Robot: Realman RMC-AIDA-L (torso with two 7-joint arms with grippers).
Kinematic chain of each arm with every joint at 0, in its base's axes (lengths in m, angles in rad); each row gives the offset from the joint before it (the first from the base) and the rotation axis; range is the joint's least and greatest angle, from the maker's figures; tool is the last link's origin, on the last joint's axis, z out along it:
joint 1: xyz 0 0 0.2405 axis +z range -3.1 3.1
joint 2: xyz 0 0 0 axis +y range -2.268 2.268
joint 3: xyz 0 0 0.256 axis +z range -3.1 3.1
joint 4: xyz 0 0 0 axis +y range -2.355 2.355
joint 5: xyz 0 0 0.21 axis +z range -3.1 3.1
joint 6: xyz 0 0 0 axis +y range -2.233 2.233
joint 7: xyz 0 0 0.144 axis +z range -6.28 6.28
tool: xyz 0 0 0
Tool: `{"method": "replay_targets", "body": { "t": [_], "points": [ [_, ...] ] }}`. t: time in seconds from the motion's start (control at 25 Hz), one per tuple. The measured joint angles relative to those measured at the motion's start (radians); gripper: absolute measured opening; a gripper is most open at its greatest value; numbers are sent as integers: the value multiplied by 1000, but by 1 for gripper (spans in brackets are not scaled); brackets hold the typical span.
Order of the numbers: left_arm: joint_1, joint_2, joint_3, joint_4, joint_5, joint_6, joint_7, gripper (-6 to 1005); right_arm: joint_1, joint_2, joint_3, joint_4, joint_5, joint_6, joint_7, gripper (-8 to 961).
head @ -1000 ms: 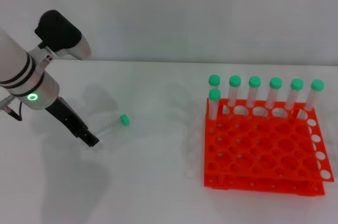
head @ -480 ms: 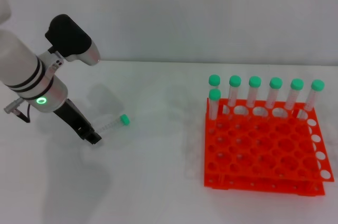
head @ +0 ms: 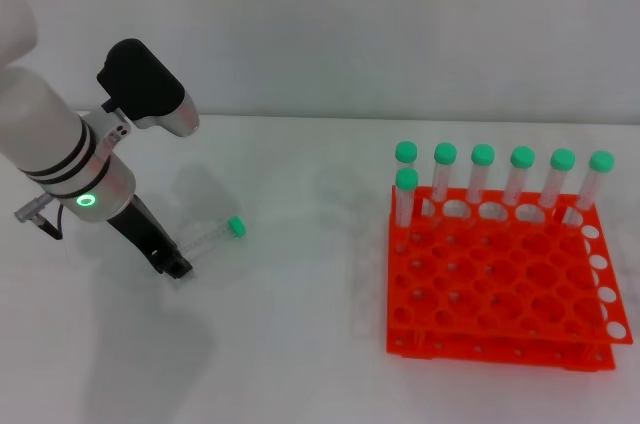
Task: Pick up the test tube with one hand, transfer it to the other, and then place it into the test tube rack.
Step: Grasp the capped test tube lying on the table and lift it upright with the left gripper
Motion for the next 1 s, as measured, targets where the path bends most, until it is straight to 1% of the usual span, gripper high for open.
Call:
{"method": "replay_targets", "body": {
  "t": [0.04, 0.24, 0.48, 0.68, 0.8, 0.88, 0.92, 1.0],
  "points": [
    [0, 0, 0, 0, 0, 0, 0, 379, 0, 0, 0, 0, 0, 0, 0, 779],
    [-2, 0, 0, 0, -5, -2, -1, 384, 0, 0, 0, 0, 0, 0, 0, 775],
    [-8, 1, 0, 0, -6, -2, -2, 215, 3, 0, 0, 0, 0, 0, 0, 771],
    [-17, -1, 0, -6, -29, -14, -4, 195, 6, 0, 0, 0, 0, 0, 0, 768],
    [-19, -1, 0, -10, -88, -47, -2, 191, 7, 0, 0, -5, 0, 0, 13, 766],
    [-15, -1, 0, -11, -150, -85, 16, 191, 7, 0, -4, -9, -3, 0, 65, 765],
    [-10, -1, 0, -11, -186, -101, 33, 191, 7, -2, -11, -11, -7, 0, 99, 764],
    [7, -1, 0, -11, -301, -131, 94, 191, 10, -5, -32, -17, -12, 0, 143, 763]
  ]
}}
